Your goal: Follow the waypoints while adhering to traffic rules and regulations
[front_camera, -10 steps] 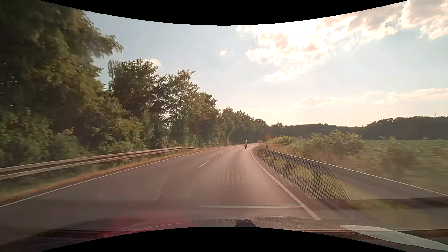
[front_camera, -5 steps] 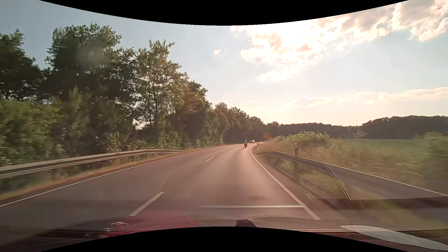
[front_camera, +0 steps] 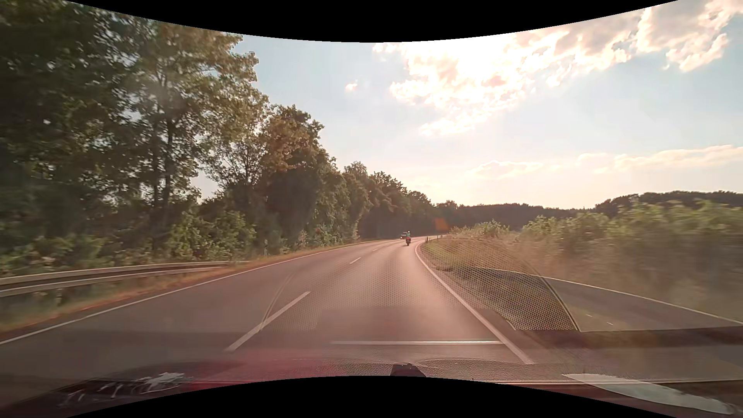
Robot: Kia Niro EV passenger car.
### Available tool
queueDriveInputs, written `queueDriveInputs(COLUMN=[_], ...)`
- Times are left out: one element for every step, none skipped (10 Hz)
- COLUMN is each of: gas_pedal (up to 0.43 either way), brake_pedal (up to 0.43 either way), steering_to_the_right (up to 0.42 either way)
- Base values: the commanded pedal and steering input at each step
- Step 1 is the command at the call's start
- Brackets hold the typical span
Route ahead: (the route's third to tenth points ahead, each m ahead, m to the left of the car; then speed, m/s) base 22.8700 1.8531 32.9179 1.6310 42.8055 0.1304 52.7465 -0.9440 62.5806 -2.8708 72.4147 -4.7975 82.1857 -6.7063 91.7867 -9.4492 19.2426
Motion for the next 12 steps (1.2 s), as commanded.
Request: queueDriveInputs(gas_pedal=[0.177, 0.177, 0.177, 0.177, 0.177, 0.177, 0.177, 0.177, 0.177, 0.177, 0.189, 0.189], brake_pedal=[0.0, 0.0, 0.0, 0.0, 0.0, 0.0, 0.0, 0.0, 0.0, 0.0, 0.0, 0.0], steering_to_the_right=[0.014, 0.014, 0.014, 0.014, 0.014, 0.015, 0.014, 0.014, 0.013, 0.014, 0.014, 0.014])
